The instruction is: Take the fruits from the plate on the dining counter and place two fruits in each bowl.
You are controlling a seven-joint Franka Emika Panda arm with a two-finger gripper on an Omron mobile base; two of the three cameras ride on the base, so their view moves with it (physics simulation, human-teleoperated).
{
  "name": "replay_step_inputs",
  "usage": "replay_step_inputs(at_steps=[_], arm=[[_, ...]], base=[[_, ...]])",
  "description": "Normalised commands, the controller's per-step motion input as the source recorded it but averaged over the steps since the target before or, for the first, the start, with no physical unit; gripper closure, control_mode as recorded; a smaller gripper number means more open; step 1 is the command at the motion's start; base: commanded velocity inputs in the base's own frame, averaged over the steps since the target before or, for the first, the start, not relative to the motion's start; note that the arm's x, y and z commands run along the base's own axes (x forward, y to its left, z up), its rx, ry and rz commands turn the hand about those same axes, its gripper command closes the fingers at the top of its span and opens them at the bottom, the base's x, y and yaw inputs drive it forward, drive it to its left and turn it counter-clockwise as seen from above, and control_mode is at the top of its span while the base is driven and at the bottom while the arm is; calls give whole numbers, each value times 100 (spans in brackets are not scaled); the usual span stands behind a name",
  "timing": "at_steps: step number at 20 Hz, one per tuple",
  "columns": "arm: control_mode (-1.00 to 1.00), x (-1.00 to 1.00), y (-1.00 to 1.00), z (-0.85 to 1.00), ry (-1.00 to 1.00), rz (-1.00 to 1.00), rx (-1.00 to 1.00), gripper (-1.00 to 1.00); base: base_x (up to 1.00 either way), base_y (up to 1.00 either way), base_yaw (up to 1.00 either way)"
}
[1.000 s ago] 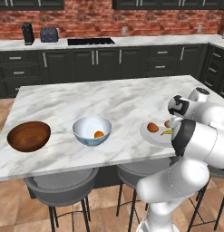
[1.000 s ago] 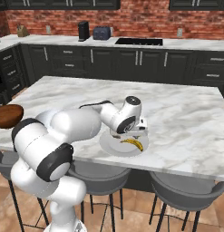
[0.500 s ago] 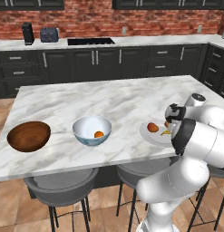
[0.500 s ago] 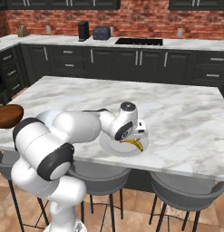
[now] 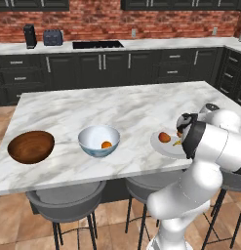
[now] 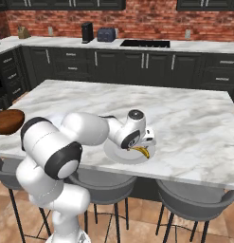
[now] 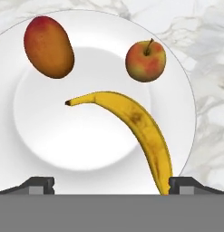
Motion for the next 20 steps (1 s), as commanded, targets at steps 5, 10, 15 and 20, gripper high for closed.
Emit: replay_step_inputs(at_steps=[5, 10, 15, 20], arm=[[-100, 15, -3, -25, 0, 5, 0, -100], [-100, 12, -9, -17, 0, 4, 0, -100], [-100, 14, -8, -12, 0, 3, 0, -100], [-100, 20, -3, -8, 0, 2, 0, -100]], base=[[0, 0, 0], [0, 0, 0], [0, 0, 0], [0, 0, 0]])
